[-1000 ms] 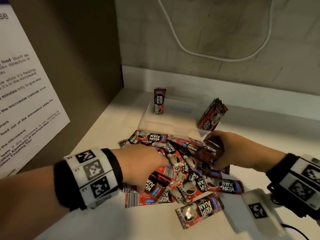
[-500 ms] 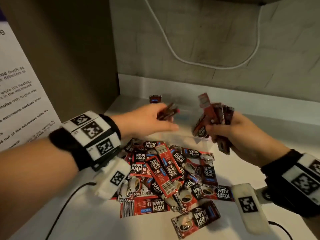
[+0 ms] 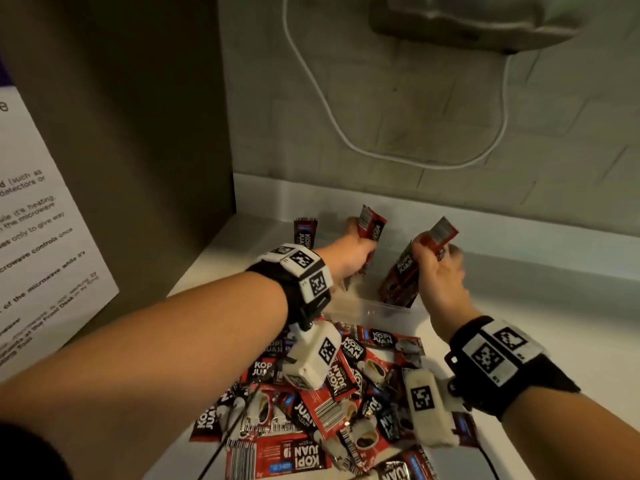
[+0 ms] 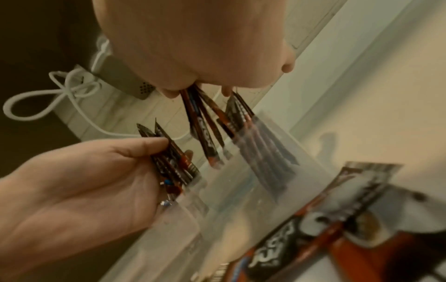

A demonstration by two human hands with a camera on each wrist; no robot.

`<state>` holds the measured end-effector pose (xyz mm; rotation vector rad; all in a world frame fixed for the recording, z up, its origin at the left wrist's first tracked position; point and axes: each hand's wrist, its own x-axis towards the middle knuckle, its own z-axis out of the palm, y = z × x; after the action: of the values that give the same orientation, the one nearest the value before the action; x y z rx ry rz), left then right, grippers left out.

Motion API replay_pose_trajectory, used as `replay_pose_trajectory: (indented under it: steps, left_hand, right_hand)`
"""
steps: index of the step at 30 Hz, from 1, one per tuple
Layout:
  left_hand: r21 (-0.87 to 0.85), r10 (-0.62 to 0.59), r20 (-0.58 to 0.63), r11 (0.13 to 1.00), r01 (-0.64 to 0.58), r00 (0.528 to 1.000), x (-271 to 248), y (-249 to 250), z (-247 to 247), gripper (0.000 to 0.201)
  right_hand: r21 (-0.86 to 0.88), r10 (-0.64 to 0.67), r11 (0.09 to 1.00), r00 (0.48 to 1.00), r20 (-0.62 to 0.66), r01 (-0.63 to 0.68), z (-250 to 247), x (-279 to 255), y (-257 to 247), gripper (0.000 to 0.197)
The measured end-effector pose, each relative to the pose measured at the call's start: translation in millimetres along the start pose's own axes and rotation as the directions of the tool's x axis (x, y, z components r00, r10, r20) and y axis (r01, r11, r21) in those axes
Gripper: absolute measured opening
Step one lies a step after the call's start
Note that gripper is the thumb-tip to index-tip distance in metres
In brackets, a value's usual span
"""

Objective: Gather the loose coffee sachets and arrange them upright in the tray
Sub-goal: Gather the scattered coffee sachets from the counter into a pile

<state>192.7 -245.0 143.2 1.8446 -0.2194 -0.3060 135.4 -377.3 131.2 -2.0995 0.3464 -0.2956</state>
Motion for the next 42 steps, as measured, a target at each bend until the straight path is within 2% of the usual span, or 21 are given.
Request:
replay_pose_trajectory:
  steps: [1,2,5,10,13,16,18,19,21,23,25,27,29,33,35,38,40,42]
  left_hand:
    - [0.019,-0.021,0.019,1.0,0.021,1.0,4,-2,5,0.043]
    - [0.037,-0.035,0.038,0.999,0.034,0.999,9,-5,10,0.043]
    - [0.07,-0.071,0.099,0.995,0.064,0.993,16,-10,22,0.043]
    - [0.057,-0.096,0.188,0.995,0.086,0.978,23,-9,35,0.042]
    - [-0.029,-0.155,0.205,0.986,0.164,0.966,25,-8,39,0.034]
    - [-0.242,-0.225,0.322,0.92,0.309,0.92,25,-12,39,0.02]
    - [-0.265,-0.215,0.391,0.905,0.333,0.895,25,-13,36,0.011]
    - [-0.235,-0.2,0.449,0.914,0.331,0.871,23,-11,33,0.006]
    - [-0.073,-0.207,0.56,0.952,0.296,0.803,21,-8,28,0.01]
    - [0.108,-0.237,0.598,0.97,0.216,0.766,20,-5,25,0.013]
    - [0.236,-0.231,0.57,0.965,0.112,0.788,21,-4,27,0.024]
    - [0.407,-0.208,0.486,0.913,-0.009,0.849,22,-4,31,0.042]
    - [0.493,-0.165,0.42,0.867,-0.072,0.892,24,-8,34,0.053]
    - [0.57,-0.186,0.379,0.818,-0.071,0.906,28,-11,33,0.048]
    - [0.545,-0.18,0.402,0.835,-0.077,0.898,26,-9,32,0.048]
    - [0.547,-0.157,0.383,0.833,-0.086,0.91,23,-1,41,0.049]
    - [0.559,-0.152,0.326,0.827,-0.061,0.933,23,0,48,0.056]
    - [0.514,-0.185,0.318,0.858,-0.005,0.93,23,-2,49,0.073]
  right_hand:
    - [-0.095,0.021,0.995,1.0,-0.005,-0.021,1,-1,2,0.058]
    - [-0.171,0.024,0.985,0.999,-0.023,-0.027,1,0,4,0.063]
    - [-0.269,-0.004,0.963,0.998,-0.059,-0.012,3,2,15,0.058]
    - [0.032,-0.048,0.998,0.999,0.023,0.048,5,8,30,0.077]
    - [0.142,-0.059,0.989,0.994,0.089,0.046,4,12,35,0.09]
    - [0.17,-0.068,0.985,0.986,0.15,0.042,1,12,37,0.103]
    - [0.176,-0.076,0.983,0.982,0.175,0.044,-1,12,37,0.118]
    - [0.187,-0.073,0.982,0.978,0.194,0.036,-3,12,37,0.125]
    - [0.194,-0.072,0.981,0.965,0.251,0.023,-6,13,36,0.136]
    - [0.19,-0.065,0.982,0.947,0.314,0.004,-11,16,35,0.143]
    - [0.185,-0.045,0.982,0.931,0.362,-0.025,-16,18,30,0.146]
    - [0.193,-0.032,0.98,0.928,0.372,-0.044,-18,19,26,0.146]
    - [0.232,-0.049,0.972,0.928,0.368,-0.041,-17,19,24,0.142]
    - [0.335,-0.103,0.942,0.921,0.376,-0.032,-12,16,29,0.132]
    - [0.377,-0.117,0.925,0.919,0.376,-0.036,-10,13,28,0.126]
    - [0.459,-0.048,0.88,0.937,0.345,-0.124,-7,17,26,0.106]
    - [0.511,0.008,0.834,0.931,0.365,-0.207,-7,24,30,0.119]
    - [0.529,0.035,0.81,0.92,0.39,-0.255,-10,27,34,0.124]
